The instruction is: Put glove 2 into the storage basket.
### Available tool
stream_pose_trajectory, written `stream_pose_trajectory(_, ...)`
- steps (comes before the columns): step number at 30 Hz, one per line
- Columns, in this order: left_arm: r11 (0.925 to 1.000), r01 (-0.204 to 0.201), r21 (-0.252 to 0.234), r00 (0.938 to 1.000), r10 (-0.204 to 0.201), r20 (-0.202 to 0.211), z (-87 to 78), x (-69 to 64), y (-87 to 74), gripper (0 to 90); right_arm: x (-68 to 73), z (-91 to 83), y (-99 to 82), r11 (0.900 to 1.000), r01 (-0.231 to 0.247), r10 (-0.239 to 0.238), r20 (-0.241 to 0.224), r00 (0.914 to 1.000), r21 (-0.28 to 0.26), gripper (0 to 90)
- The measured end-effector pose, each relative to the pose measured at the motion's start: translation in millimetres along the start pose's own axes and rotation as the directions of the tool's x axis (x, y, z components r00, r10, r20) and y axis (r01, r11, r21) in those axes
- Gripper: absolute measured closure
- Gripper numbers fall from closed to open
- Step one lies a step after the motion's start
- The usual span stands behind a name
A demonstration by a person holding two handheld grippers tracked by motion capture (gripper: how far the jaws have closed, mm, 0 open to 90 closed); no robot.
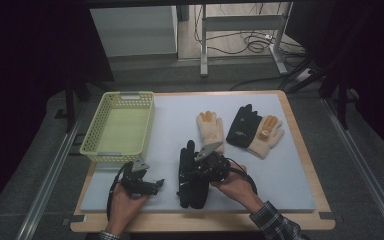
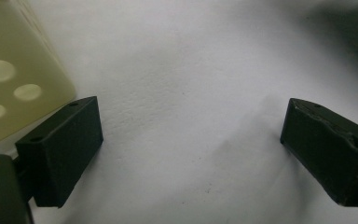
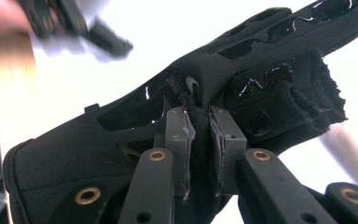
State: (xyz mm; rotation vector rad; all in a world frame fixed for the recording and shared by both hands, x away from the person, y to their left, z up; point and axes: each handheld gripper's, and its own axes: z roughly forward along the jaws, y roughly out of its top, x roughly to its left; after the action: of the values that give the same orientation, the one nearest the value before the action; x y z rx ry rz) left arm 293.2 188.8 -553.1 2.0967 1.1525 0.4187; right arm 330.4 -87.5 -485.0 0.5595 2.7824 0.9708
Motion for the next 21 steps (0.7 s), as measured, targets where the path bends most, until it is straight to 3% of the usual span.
stream_pose_trajectory(1, 1.0, 0.0, 0.0, 1.0, 0.0, 0.0, 0.0, 0.0, 0.0, 6.0, -0.3, 3.7, -5.5, 1.0, -0.004, 0.004, 0.001, 1.0, 0.003, 73.6)
stream_pose_trajectory(4, 1.0, 0.0, -0.001, 1.0, 0.0, 0.0, 0.0, -0.1, 0.0, 6.0, -3.9, 11.1, -16.7, 0.9996, -0.027, 0.027, 0.013, 0.9996, -0.006, 53.1)
stream_pose_trajectory(8, 1.0, 0.0, 0.0, 1.0, 0.0, 0.0, 0.0, -0.1, 0.0, 6.0, -15.9, 0.9, -21.0, 0.9931, -0.088, 0.087, -0.015, 0.9961, -0.078, 43.3)
stream_pose_trajectory(12, 1.0, -0.006, 0.003, 1.0, 0.006, 0.0, -0.2, 0.3, 0.1, 6.0, -29.6, -11.6, -21.3, 0.9907, -0.093, 0.096, 0.026, 0.995, -0.099, 43.5)
stream_pose_trajectory(17, 1.0, -0.004, 0.003, 1.0, 0.004, 0.0, -0.2, 0.2, 0.0, 6.0, -56.7, -18.7, -21.7, 0.9888, -0.107, 0.118, 0.101, 0.9879, -0.104, 54.8)
stream_pose_trajectory(18, 1.0, -0.004, 0.003, 1.0, 0.004, 0.0, -0.2, 0.2, 0.0, 6.0, -56.7, -18.7, -21.7, 0.9888, -0.107, 0.118, 0.101, 0.9879, -0.104, 54.8)
stream_pose_trajectory(19, 1.0, -0.004, 0.003, 1.0, 0.004, 0.0, -0.2, 0.2, 0.0, 6.0, -69.6, -19.0, -20.6, 0.9864, -0.126, 0.139, 0.121, 0.9829, -0.105, 57.4)
stream_pose_trajectory(21, 1.0, -0.003, 0.002, 1.0, 0.003, 0.0, -0.1, 0.2, 0.0, 6.0, -82.4, -17.9, -18.2, 0.9853, -0.134, 0.149, 0.142, 0.9786, -0.105, 58.7)
